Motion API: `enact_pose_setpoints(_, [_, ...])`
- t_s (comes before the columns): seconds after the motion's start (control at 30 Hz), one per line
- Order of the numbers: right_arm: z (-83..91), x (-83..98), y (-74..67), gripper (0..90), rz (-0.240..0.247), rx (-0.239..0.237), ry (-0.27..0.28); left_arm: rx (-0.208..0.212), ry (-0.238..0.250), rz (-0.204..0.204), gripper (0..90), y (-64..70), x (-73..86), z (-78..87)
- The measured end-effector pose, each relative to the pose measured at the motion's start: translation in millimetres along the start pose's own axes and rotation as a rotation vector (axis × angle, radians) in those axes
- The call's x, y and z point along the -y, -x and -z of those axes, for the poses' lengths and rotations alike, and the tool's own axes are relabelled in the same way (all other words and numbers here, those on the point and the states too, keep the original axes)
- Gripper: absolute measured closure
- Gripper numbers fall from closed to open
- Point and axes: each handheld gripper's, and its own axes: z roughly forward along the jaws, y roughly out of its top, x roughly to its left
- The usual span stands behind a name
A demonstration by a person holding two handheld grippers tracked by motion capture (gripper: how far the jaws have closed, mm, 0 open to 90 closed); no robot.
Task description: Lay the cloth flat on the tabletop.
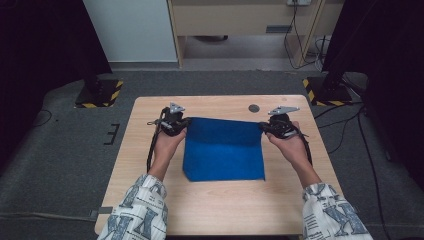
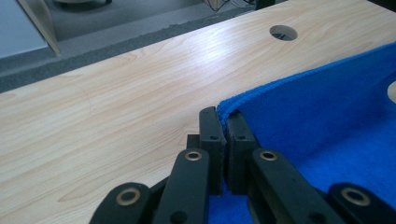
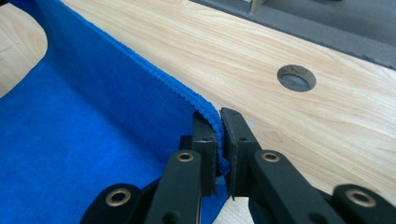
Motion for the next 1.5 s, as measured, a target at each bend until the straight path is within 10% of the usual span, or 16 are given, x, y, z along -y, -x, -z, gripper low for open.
enact_pose_setpoints(0.77, [-56.1, 9.0, 21.8, 82.9, -0.065, 0.027, -0.077, -0.013, -0.075, 0.04, 86.8, -14.5, 7.7, -40.5])
enact_pose_setpoints(0.93, [-63.6, 5.7, 26.4, 50.7, -0.096, 0.098, -0.055, -0.059, -0.051, 0.089, 56.5, -20.5, 8.0, -46.3])
enact_pose_setpoints(1.03, [-62.1, 2.9, 26.9, 36.7, -0.113, 0.134, -0.033, -0.064, -0.045, 0.111, 53.5, -25.1, 8.8, -44.9])
enact_pose_setpoints(1.5, [-69.5, 2.5, 24.5, 20.2, -0.095, 0.123, -0.079, -0.059, -0.075, 0.069, 47.5, -24.2, 14.4, -48.4])
